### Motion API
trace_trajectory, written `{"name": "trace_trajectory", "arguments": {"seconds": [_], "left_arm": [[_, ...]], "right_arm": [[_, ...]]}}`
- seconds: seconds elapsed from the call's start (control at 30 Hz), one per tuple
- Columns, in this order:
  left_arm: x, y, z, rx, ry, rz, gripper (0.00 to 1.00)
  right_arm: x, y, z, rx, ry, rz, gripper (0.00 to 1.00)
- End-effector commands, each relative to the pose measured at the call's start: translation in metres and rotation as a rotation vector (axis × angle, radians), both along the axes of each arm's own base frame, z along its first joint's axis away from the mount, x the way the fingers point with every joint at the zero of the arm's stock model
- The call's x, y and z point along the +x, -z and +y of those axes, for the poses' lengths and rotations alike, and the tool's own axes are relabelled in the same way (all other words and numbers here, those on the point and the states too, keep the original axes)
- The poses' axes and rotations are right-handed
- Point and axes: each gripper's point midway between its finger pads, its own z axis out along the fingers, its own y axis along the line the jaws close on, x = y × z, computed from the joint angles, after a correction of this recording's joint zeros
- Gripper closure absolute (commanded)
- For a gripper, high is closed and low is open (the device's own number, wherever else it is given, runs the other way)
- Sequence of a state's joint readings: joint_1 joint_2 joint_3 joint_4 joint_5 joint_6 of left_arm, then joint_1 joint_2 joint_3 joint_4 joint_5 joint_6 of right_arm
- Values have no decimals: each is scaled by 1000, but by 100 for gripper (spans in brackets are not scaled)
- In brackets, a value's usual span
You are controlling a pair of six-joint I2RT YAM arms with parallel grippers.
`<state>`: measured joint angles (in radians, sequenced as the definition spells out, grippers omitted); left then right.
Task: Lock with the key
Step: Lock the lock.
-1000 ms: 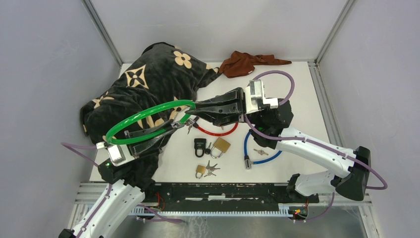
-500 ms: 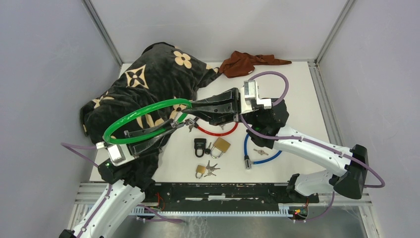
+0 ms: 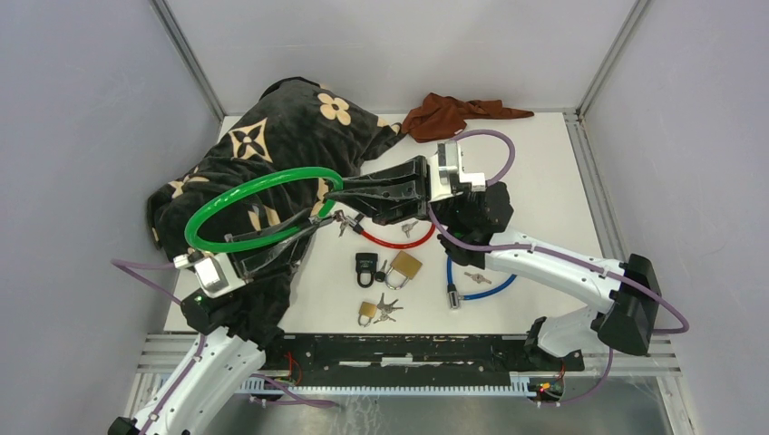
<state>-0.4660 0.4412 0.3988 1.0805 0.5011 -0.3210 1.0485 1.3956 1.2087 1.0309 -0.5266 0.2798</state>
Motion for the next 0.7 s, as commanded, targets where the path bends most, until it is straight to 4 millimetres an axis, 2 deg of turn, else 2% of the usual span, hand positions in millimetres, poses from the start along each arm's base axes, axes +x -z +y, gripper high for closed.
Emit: {"name": "trace_trajectory", "arguments": {"seconds": [0.0, 0.33, 0.37, 0.43, 0.67], "left_arm": [[-12, -34, 25, -151, -34, -57, 98], [-13, -39, 35, -195, -77, -78, 98], [-13, -38, 34, -189, -76, -77, 98], [-11, -34, 31, -170, -76, -72, 98], [-6, -22, 24, -114, -93, -62, 98]], "right_arm": [[-6, 32, 28, -118, -78, 60, 100], [-6, 52, 37, -188, -93, 71, 100], [-5, 53, 38, -194, -89, 73, 98], [-4, 52, 37, -197, -82, 71, 87], [-4, 45, 27, -195, -28, 26, 73]]}}
